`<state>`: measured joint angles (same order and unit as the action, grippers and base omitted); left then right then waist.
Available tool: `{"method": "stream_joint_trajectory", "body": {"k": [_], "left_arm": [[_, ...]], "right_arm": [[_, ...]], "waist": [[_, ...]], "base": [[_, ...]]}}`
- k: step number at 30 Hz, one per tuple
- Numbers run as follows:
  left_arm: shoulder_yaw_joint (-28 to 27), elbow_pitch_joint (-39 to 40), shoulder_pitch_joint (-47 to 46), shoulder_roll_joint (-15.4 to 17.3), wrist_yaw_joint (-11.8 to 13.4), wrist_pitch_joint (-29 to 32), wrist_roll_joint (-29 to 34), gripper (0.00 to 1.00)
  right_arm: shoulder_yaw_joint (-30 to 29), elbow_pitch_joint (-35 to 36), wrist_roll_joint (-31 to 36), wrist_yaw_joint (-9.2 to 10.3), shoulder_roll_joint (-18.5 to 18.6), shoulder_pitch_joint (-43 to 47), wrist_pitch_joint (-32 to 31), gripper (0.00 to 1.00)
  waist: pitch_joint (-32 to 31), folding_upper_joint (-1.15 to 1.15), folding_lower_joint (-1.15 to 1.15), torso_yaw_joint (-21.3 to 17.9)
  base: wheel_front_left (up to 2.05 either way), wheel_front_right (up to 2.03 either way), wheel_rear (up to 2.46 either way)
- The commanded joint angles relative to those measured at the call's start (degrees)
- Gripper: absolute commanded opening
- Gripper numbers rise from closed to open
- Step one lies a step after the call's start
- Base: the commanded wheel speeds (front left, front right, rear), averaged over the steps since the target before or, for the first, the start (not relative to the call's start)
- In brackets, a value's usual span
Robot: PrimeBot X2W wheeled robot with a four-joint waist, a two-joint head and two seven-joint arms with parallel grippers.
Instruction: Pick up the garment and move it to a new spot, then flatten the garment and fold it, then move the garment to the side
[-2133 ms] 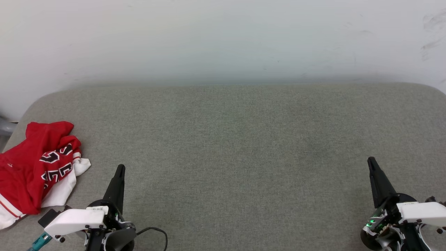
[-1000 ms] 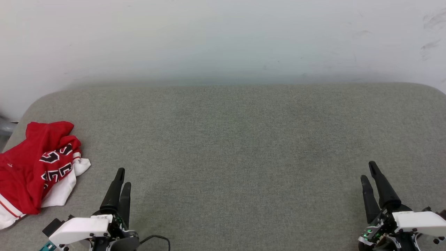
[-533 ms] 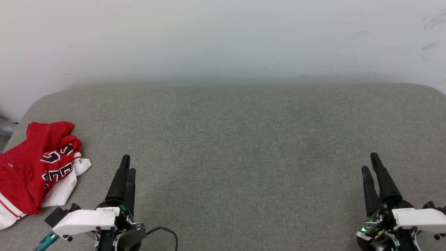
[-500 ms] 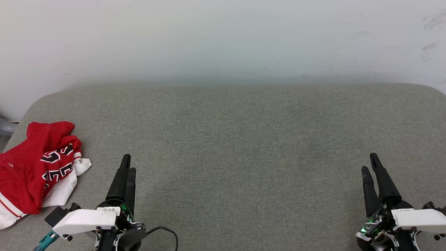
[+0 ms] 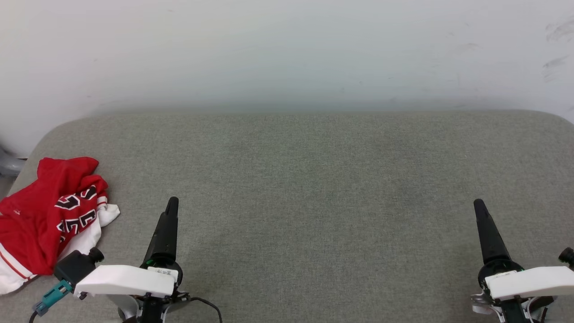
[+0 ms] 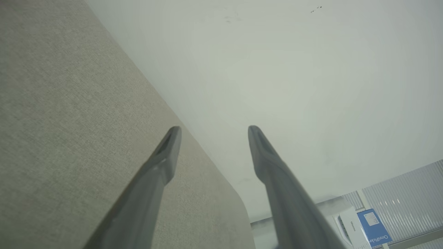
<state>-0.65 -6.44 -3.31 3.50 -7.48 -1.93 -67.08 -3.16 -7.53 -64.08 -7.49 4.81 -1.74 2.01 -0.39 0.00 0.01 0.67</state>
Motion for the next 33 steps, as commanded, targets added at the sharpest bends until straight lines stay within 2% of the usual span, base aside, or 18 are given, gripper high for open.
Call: {"method": "stream_joint_trajectory", "body": {"k": [1,8,12,20,26,33], "left_arm": [[0.0,1.3,-0.3,0.3,0.0,-0.6,3.1,1.0],[0.2,2.8,0.0,0.8,0.0,-2.0,16.4,1.0],[0.8,3.6,0.3,1.2,0.4,-2.8,21.9,1.0],[2.5,3.7,0.9,3.1,1.8,-4.2,30.6,1.0],[5.2,3.4,1.3,5.3,4.0,-5.6,37.4,1.0],[7.1,3.4,1.3,6.7,5.5,-6.5,41.3,1.0]], "right_arm": [[-0.1,1.5,3.3,0.0,-0.1,-0.1,0.5,1.0],[-0.8,4.5,15.4,0.0,-0.6,0.6,0.3,1.0],[-0.7,6.4,21.3,0.0,-0.7,1.2,0.0,1.0],[-0.1,9.0,30.5,0.0,-0.5,2.2,-0.6,1.0],[-0.3,10.2,37.3,0.0,-0.4,3.0,-1.5,1.0],[-0.8,11.0,41.8,0.0,-0.7,3.8,-2.4,1.0]], "waist": [[0.0,0.0,-0.01,0.0],[0.0,0.0,-0.01,0.1],[0.0,0.0,-0.01,0.2],[0.0,0.0,-0.01,0.1],[-0.2,0.0,-0.01,0.2],[-0.3,0.0,-0.01,0.3]], "base": [[0.0,0.0,0.0],[0.0,0.0,0.0],[0.0,0.0,0.0],[0.0,0.0,0.0],[0.0,0.0,0.0],[0.0,0.0,0.0]]}}
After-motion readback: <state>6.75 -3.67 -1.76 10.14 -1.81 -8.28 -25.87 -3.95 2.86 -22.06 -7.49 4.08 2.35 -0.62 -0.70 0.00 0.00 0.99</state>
